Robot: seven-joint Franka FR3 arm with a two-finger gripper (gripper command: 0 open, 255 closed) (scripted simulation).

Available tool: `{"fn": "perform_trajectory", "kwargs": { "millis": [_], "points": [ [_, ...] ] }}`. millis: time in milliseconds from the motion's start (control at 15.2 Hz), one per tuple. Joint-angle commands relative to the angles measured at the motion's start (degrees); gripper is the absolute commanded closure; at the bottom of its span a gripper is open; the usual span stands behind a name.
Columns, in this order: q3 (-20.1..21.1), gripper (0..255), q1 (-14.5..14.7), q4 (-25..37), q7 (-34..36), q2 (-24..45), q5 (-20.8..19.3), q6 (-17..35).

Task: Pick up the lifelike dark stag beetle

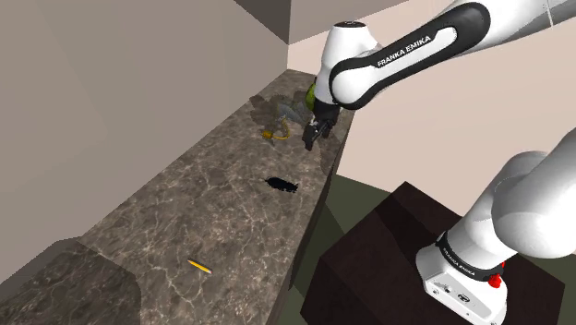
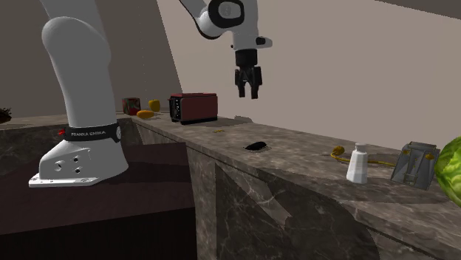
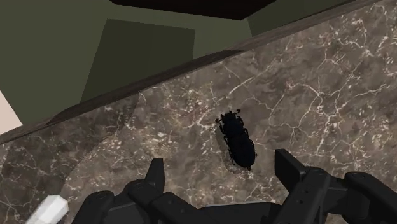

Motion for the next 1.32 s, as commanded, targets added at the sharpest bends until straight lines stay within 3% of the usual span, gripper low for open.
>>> {"fn": "perform_trajectory", "kwargs": {
  "millis": [0,858,1254],
  "points": [
    [0.5,0,0.5,1.2,-0.4,4.7,-0.1,3.3],
    [2.4,0,4.0,16.4,-1.3,33.6,-3.4,15.1],
    [2.1,0,4.6,18.4,-1.1,39.0,-4.0,18.3]
  ]
}}
